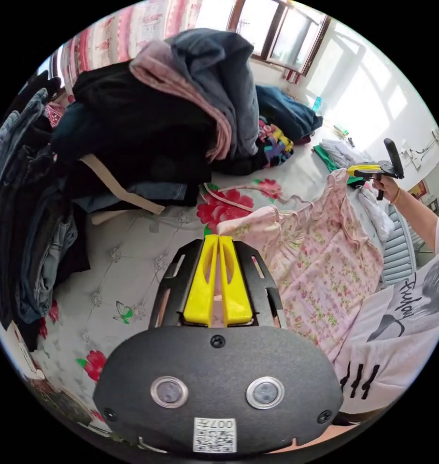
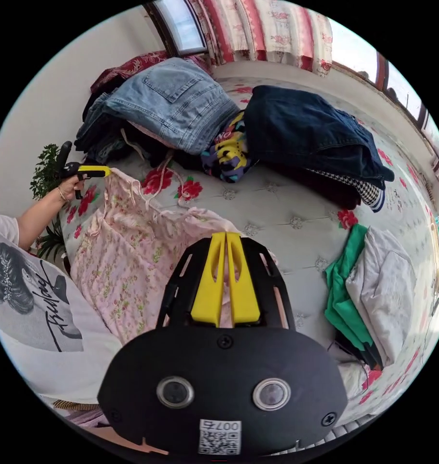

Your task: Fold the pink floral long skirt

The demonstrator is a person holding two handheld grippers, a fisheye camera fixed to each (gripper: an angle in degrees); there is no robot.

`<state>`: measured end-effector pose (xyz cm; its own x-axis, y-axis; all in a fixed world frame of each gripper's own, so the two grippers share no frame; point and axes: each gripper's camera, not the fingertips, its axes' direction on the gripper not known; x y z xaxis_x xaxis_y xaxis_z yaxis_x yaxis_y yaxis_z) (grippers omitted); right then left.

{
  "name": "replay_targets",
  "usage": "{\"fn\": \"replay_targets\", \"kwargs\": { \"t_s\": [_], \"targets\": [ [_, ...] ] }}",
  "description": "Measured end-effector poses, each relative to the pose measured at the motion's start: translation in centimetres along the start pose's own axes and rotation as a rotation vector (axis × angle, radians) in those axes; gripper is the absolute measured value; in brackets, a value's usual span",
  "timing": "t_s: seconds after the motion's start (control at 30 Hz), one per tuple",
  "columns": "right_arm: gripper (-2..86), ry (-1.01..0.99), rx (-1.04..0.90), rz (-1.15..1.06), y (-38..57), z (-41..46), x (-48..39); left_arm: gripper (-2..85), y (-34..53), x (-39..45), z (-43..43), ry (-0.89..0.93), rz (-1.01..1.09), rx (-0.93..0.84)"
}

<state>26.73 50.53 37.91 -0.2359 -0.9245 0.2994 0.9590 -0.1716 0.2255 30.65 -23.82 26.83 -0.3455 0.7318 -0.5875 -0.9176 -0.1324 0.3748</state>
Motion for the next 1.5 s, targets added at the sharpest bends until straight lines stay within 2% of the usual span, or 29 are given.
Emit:
{"fn": "replay_targets", "kwargs": {
  "t_s": [0.13, 0.37, 0.47, 0.63, 0.8, 0.9, 1.0, 1.07, 1.2, 1.33, 1.5],
  "targets": [
    [-0.3, 0.02, 0.09, -0.043, 5.4, -7.4, -4.2, -1.0, 5.4, 3.1, -7.0, 0.045, -0.003, 0.147],
    [-0.2, 0.052, 0.04, -0.04, 17.4, -12.5, -11.0, -1.0, 17.1, 10.0, -10.6, 0.062, -0.049, 0.107],
    [-0.2, 0.041, -0.019, 0.021, 22.9, -11.4, -13.0, -1.0, 22.1, 11.8, -8.3, 0.116, -0.161, 0.033],
    [-0.2, -0.051, -0.18, 0.17, 30.0, -5.4, -13.8, -0.9, 26.2, 15.0, -1.1, 0.068, -0.198, -0.197],
    [-0.2, -0.036, -0.114, 0.212, 32.0, -6.9, -14.0, -0.7, 26.0, 14.3, 0.3, -0.009, -0.257, -0.251],
    [-0.1, -0.032, -0.135, 0.256, 33.0, -5.7, -13.1, 0.3, 25.9, 14.1, 3.1, 0.02, -0.289, -0.307],
    [0.4, -0.053, -0.227, 0.364, 34.8, -3.3, -11.4, 4.1, 25.8, 14.7, 3.6, 0.01, -0.306, -0.28],
    [1.1, -0.083, -0.173, 0.426, 36.3, -4.3, -10.9, 5.6, 25.4, 14.8, 3.4, 0.006, -0.325, -0.306],
    [3.6, -0.142, 0.041, 0.667, 41.7, -9.1, -8.7, 4.4, 25.8, 15.9, 0.2, -0.051, -0.312, -0.22],
    [6.7, -0.117, 0.207, 1.008, 49.7, -12.5, -5.6, 4.6, 27.3, 14.9, -1.8, -0.001, -0.459, -0.15],
    [10.0, -0.188, 0.209, 1.15, 53.5, -11.7, -3.9, 4.8, 28.7, 13.1, -2.9, 0.09, -0.693, -0.031]
  ]
}}
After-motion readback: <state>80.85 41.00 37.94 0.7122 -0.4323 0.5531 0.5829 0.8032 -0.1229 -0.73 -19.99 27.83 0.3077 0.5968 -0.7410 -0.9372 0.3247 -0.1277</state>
